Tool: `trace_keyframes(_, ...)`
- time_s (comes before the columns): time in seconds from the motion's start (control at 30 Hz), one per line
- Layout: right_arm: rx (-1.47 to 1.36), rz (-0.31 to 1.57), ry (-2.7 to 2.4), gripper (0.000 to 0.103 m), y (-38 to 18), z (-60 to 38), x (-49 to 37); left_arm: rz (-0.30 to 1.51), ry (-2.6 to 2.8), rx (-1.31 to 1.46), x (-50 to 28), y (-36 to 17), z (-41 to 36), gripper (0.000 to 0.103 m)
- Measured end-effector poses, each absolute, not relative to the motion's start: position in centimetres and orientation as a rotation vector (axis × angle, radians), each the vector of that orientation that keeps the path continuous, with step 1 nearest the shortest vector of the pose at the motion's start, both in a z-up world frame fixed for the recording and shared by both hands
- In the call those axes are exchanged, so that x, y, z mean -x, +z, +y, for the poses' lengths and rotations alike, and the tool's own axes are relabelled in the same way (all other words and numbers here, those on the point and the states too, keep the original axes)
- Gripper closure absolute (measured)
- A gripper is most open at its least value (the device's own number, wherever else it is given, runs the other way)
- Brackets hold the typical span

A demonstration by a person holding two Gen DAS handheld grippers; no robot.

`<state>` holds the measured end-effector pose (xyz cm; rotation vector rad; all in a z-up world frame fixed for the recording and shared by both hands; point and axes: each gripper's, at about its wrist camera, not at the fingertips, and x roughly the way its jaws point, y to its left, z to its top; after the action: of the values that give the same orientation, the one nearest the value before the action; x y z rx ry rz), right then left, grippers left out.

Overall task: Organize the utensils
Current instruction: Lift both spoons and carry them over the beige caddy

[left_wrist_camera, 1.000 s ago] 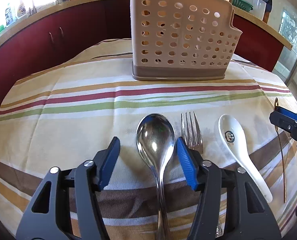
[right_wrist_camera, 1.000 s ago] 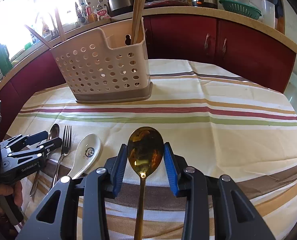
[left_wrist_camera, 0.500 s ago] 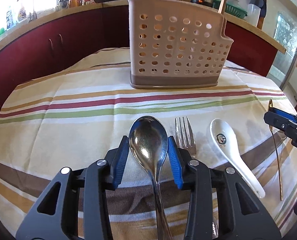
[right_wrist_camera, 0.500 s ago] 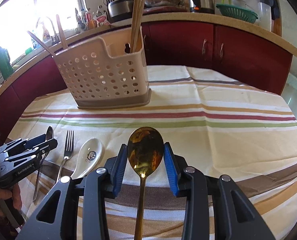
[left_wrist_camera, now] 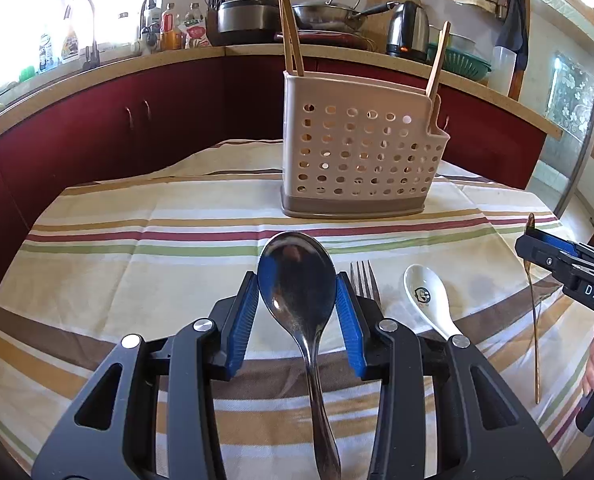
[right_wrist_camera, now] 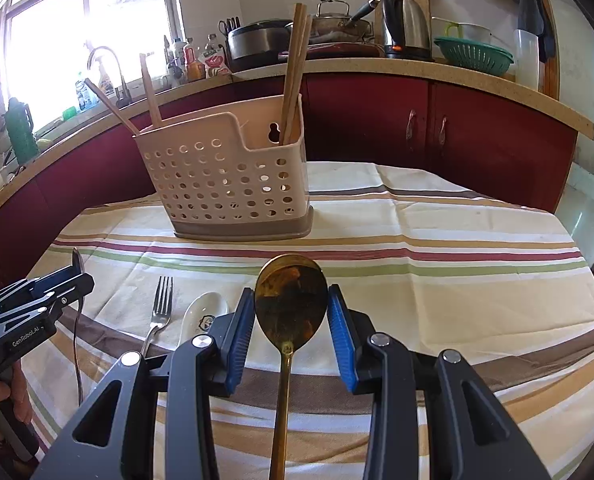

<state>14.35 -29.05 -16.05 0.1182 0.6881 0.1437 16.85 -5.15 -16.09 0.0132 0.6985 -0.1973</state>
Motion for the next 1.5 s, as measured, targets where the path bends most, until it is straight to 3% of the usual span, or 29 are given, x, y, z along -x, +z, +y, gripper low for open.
trace_keyframes(1.5,-0.106,0.607,0.146,0.066,-13.9,-28.7,-11.7,0.601,-0.211,0.017,-12.8,-13.4,-4.1,0.065)
